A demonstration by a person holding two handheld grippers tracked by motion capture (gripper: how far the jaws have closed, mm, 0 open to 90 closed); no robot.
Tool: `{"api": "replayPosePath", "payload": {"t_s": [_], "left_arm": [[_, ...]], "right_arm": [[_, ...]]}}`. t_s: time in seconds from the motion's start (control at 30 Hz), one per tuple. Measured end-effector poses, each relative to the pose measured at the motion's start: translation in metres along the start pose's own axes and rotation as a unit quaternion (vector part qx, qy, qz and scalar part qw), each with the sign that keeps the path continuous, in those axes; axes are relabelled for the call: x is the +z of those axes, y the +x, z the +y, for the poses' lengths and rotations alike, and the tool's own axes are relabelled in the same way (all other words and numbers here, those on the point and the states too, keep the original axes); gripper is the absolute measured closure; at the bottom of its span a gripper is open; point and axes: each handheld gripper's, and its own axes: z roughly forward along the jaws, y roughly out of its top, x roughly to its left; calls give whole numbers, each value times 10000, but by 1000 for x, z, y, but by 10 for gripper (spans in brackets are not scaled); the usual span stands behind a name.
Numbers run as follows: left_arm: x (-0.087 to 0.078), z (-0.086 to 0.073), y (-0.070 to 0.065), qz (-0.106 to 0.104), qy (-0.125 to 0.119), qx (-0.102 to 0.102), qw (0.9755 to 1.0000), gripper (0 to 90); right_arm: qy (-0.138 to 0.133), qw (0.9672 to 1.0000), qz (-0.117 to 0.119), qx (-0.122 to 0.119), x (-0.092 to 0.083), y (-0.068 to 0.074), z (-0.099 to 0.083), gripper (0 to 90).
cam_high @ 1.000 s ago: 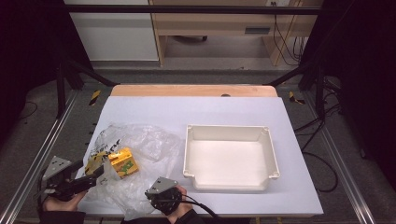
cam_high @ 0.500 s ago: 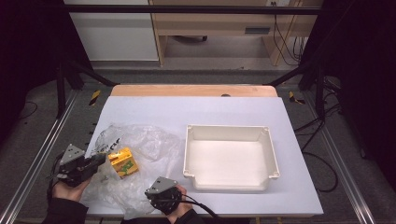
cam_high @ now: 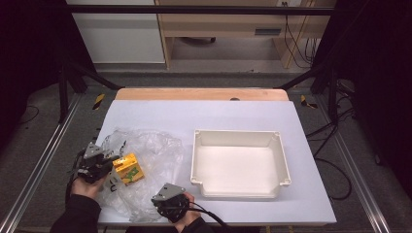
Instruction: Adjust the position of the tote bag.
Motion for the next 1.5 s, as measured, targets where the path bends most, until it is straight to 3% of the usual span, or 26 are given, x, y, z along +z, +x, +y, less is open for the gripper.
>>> {"api": "replayPosePath", "payload": {"t_s": [0.3,0.47,0.53,0.63,0.77,1.03,1.23,1.37,1.5], "left_arm": [[7,-14,0,-65,287,18,9996,784],[11,-15,-2,-2,402,38,9992,686],[10,-15,-1,3,425,-50,9991,589],[5,-13,1,41,344,-239,9991,453],[-14,-11,7,82,-10,-474,9988,353],[-31,-9,8,153,-175,-518,9984,209],[-41,-8,5,144,-263,-502,9983,194],[-50,-8,6,257,-435,-533,9973,167],[-59,-6,9,263,-641,-614,9957,155]], "right_arm": [[8,10000,-74,59,0,-1,0,812],[3,9999,-104,73,0,-1,0,767],[-6,9999,-110,92,-1,-2,1,749],[-96,9998,-129,93,-4,-3,2,685],[-255,9994,-220,75,-10,-5,6,606],[-529,9980,-331,72,-22,-11,13,481],[-590,9977,-322,65,-27,-12,18,512],[-646,9974,-328,52,-32,-13,24,574],[-679,9972,-320,21,-34,-14,30,574]]}}
